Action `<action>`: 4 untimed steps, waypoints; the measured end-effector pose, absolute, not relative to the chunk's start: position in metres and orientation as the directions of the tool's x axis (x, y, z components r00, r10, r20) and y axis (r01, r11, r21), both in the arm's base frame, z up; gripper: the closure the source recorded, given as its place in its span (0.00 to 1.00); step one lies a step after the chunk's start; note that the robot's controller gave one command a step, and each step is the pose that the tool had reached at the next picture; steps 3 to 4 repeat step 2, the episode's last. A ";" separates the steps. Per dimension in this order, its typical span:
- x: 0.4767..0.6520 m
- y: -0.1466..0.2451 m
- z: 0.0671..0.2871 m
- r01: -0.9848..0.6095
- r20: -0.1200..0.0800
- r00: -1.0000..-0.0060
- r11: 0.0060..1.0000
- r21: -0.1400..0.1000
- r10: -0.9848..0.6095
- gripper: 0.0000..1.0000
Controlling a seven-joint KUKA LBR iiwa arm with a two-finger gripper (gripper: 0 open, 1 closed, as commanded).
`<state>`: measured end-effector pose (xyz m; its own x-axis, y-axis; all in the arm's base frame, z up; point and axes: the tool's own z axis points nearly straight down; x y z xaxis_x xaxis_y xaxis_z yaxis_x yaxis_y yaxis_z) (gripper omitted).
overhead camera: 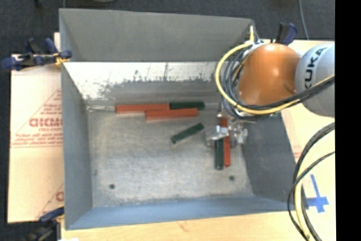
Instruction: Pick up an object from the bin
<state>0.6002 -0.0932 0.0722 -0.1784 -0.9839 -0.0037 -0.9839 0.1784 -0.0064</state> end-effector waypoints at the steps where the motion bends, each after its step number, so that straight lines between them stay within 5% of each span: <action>1: 0.602 -0.094 0.095 -0.983 -0.002 -0.185 0.185 -0.008 -0.983 1.00; 2: 0.604 -0.095 0.133 -0.982 -0.001 -0.191 0.191 -0.008 -0.982 1.00; 4: 0.604 -0.095 0.133 -0.982 -0.001 -0.191 0.191 -0.008 -0.982 1.00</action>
Offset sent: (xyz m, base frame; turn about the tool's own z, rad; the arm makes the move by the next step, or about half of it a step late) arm 0.0001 0.0001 0.0207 0.0000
